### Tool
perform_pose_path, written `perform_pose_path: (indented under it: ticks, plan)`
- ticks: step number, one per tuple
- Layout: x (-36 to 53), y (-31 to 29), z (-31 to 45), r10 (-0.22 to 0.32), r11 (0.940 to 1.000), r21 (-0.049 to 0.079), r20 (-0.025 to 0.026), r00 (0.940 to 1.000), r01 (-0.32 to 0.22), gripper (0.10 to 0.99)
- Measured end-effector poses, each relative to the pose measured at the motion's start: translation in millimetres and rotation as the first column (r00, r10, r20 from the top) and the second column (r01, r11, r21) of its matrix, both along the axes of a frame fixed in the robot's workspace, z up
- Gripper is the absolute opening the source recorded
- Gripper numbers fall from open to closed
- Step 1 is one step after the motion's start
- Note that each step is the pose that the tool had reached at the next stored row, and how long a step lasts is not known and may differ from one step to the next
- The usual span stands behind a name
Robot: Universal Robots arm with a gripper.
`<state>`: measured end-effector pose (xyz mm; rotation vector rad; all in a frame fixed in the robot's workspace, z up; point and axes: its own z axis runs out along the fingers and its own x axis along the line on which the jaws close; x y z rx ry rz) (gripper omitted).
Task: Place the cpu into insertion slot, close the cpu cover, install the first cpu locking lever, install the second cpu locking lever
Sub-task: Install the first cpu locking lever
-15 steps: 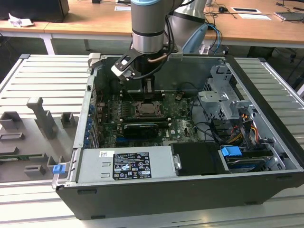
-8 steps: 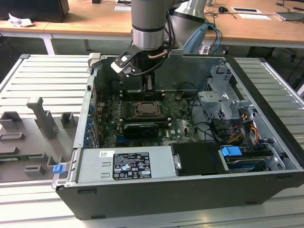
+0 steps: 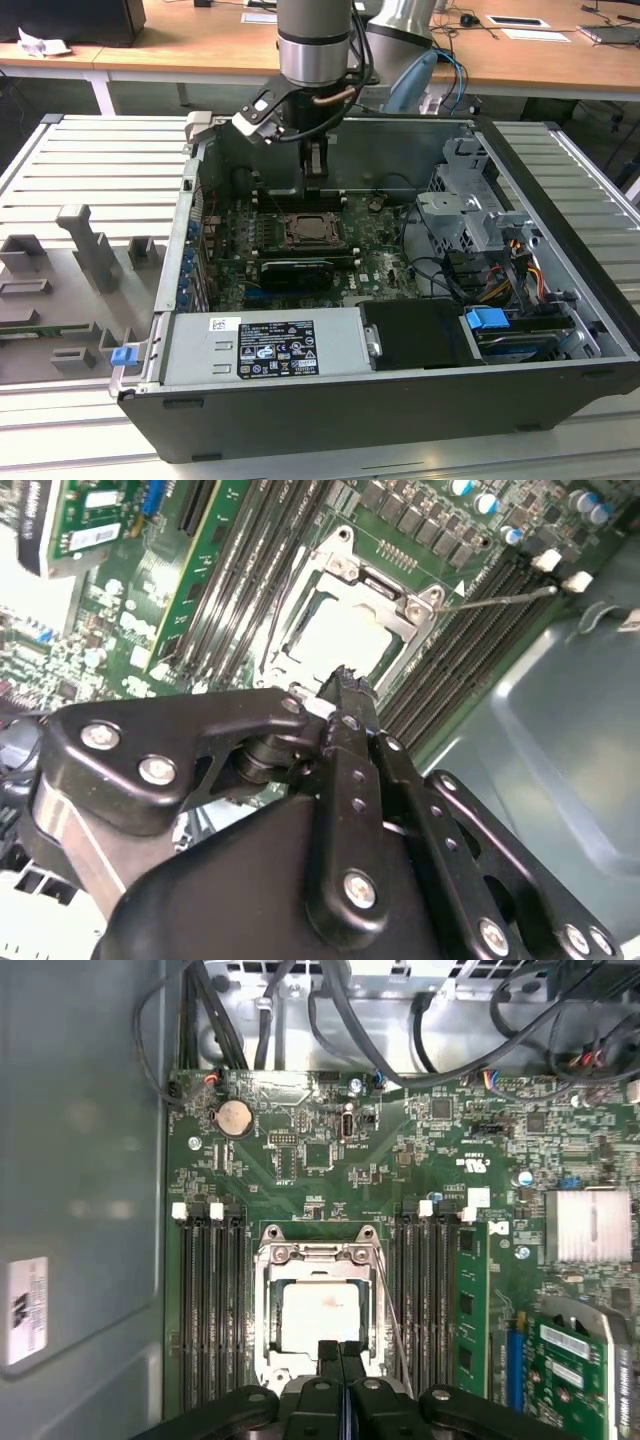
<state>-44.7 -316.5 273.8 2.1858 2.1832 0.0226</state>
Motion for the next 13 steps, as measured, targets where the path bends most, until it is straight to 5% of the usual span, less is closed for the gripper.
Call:
perform_pose_path:
  ticks: [6, 13]
  plan:
    - [0.0, 0.0, 0.1, 0.096, 0.9954, -0.001, 0.0001, 0.9954, -0.096, 0.106]
    - [-1.5, 0.0, -0.1, 0.203, 0.9791, -0.007, -0.0012, 0.9792, -0.203, 0.106]
